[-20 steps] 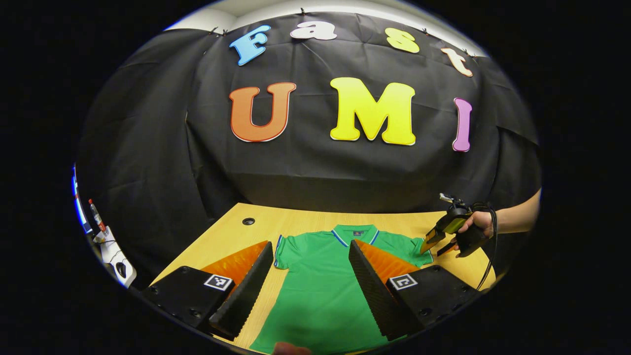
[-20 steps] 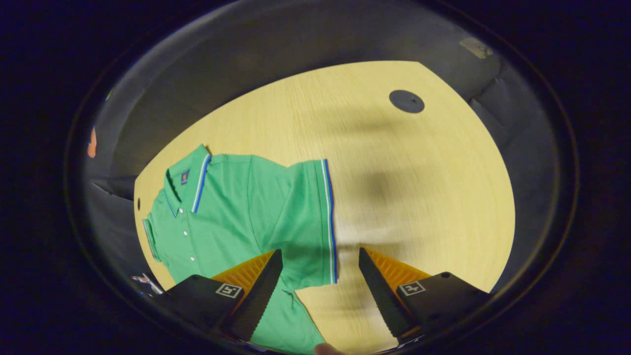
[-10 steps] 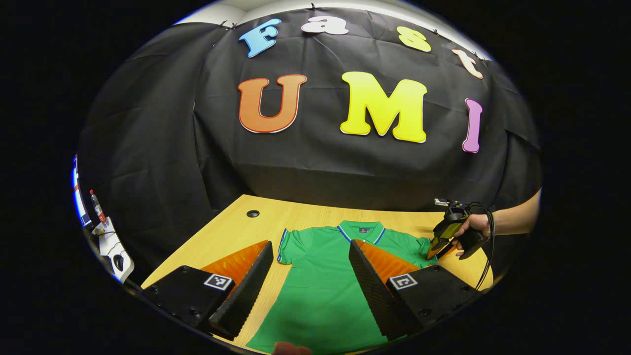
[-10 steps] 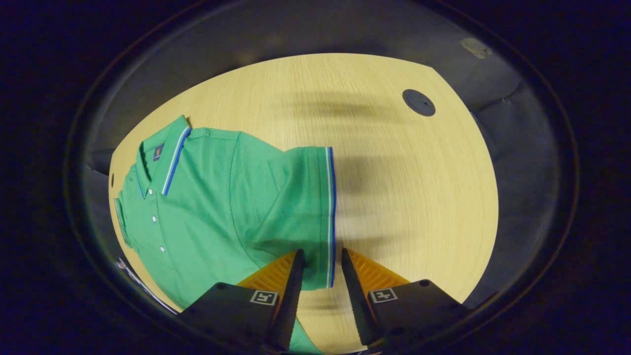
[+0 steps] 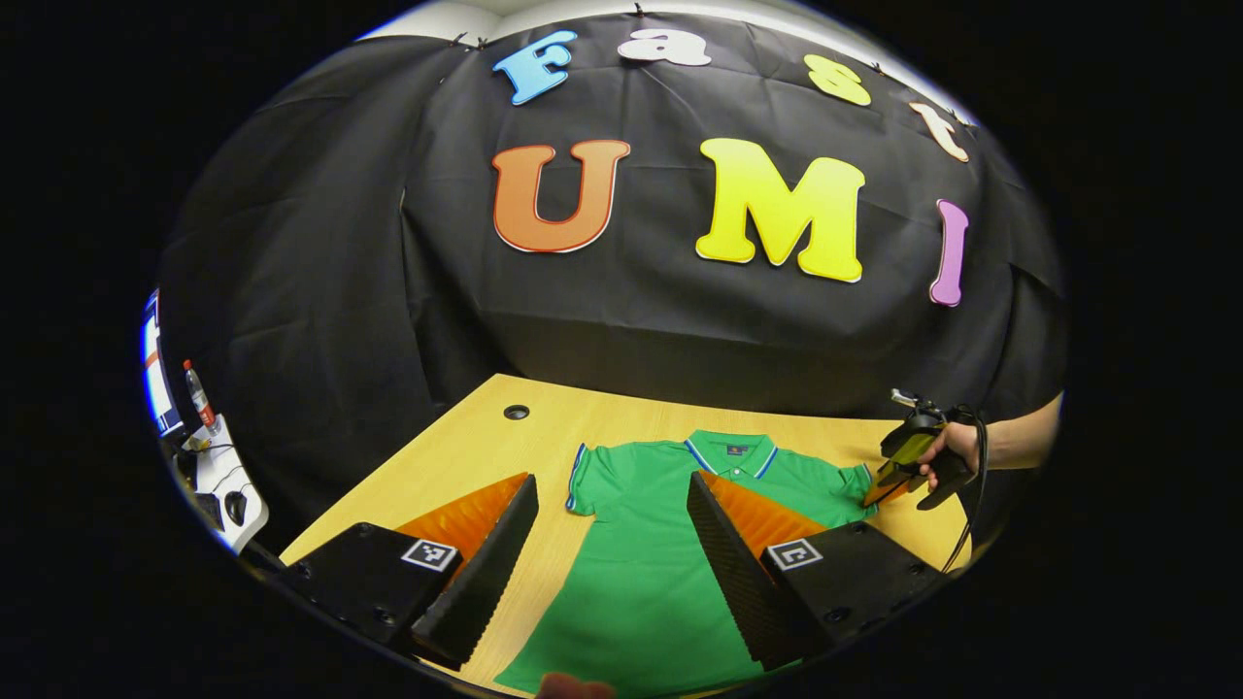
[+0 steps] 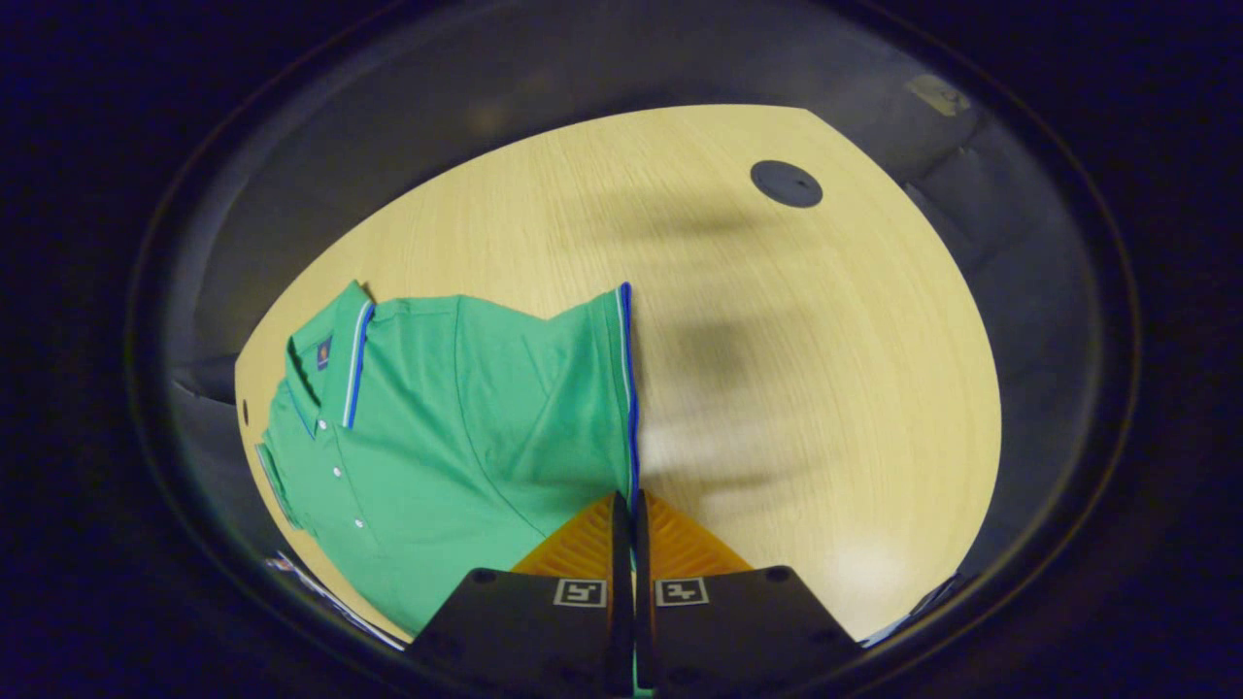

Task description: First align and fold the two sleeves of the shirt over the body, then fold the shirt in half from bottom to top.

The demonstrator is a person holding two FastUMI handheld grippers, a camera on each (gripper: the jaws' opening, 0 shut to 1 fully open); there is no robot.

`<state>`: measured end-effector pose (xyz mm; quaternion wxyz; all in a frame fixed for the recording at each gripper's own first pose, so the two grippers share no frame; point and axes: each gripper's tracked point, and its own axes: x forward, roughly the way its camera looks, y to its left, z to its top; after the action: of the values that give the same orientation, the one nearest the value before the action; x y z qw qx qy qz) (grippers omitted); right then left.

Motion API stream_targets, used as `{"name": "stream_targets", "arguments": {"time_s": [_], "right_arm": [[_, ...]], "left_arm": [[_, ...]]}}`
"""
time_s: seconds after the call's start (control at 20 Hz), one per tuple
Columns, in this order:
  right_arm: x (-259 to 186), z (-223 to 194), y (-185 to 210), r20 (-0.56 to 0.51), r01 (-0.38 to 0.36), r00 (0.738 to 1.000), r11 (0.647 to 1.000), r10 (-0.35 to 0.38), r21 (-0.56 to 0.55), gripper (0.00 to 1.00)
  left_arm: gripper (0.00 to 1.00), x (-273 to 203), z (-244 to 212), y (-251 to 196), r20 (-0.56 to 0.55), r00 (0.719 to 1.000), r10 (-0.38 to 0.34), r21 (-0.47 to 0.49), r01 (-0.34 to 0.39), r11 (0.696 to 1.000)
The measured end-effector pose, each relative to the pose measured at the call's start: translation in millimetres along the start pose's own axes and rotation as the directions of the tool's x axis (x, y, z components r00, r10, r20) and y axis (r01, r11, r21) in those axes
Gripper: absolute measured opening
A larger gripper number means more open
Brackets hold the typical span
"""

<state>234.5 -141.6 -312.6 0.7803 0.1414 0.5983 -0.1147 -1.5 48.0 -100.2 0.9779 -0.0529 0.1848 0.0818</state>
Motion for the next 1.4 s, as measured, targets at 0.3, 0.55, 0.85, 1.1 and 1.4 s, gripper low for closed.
{"name": "stream_targets", "arguments": {"time_s": [0.3, 0.55, 0.85, 1.1, 1.4], "right_arm": [[-41.3, 0.7, 39.1, 0.085, -0.044, 0.995, 0.997, 0.049, -0.059, 0.04], [-54.5, -8.4, 94.1, 0.101, -0.1, 0.989, 0.991, 0.109, -0.089, 0.04], [-28.5, -31.9, 157.7, 0.03, -0.136, 0.99, 0.982, 0.141, -0.129, 0.03], [-8.8, -39.3, 189.7, 0.006, -0.153, 0.988, 0.983, 0.154, -0.106, 0.0], [-19.9, -39.1, 194.3, 0.028, -0.198, 0.98, 0.979, 0.199, -0.05, 0.36]], "left_arm": [[1.0, 2.4, -2.0, 5.9, -0.008, 1.0, -0.013, -0.018, 0.012, 1.0], [1.0, -0.1, -0.7, 26.5, -0.004, 1.0, -0.009, -0.003, 0.009, 1.0], [1.0, -9.6, -5.9, 57.3, -0.02, 0.999, 0.042, -0.01, -0.042, 0.999], [1.0, -14.5, -6.1, 76.1, -0.027, 0.996, 0.079, -0.007, -0.08, 0.997], [0.99, -11.6, 3.0, 71.3, -0.013, 0.999, 0.045, -0.002, -0.045, 0.999]]}}
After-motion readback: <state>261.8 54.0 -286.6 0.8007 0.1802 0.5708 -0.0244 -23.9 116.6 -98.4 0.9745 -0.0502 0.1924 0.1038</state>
